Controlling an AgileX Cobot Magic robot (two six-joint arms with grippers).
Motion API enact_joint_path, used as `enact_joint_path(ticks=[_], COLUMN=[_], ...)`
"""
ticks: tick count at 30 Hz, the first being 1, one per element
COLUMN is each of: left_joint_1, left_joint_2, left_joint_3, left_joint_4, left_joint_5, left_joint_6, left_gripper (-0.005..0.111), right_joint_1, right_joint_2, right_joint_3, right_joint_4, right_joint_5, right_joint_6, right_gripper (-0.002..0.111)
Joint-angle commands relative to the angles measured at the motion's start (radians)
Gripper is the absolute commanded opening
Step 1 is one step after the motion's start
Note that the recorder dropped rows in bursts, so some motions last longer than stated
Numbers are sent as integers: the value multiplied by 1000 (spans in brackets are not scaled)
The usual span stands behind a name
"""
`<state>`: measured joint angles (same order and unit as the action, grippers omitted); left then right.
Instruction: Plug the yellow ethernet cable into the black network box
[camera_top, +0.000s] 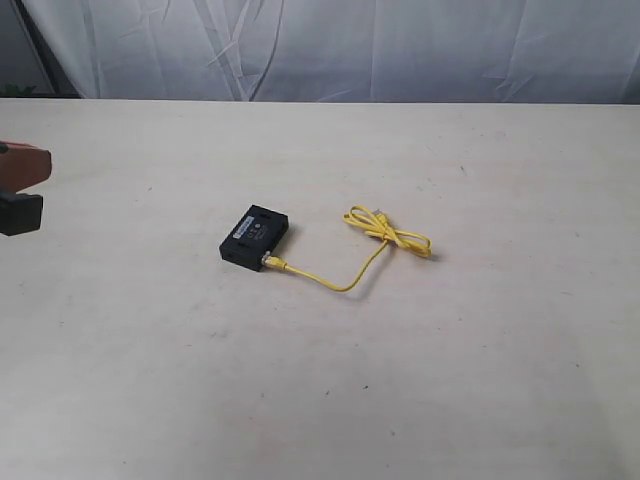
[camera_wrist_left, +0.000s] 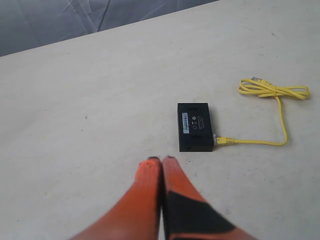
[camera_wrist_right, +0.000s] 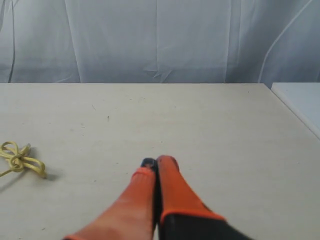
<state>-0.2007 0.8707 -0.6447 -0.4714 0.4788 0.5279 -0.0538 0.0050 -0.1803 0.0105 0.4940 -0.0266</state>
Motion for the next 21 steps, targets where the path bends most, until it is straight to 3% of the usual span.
enact_joint_path(ticks=[1, 17, 21], left_joint_1=[-1, -1, -1], left_joint_2=[-6, -6, -6], left_joint_3=[2, 2, 2], left_joint_4=[0, 0, 0], left_joint_5=[-9, -9, -9], left_joint_6=[-6, -6, -6], left_gripper=[0, 0, 0], right_joint_1=[-4, -4, 34], right_joint_2=[-5, -5, -5], right_joint_3=[4, 180, 180], right_joint_4=[0, 57, 70], right_joint_5=[-19, -113, -116], right_joint_6=[-4, 0, 0], right_gripper=[0, 0, 0])
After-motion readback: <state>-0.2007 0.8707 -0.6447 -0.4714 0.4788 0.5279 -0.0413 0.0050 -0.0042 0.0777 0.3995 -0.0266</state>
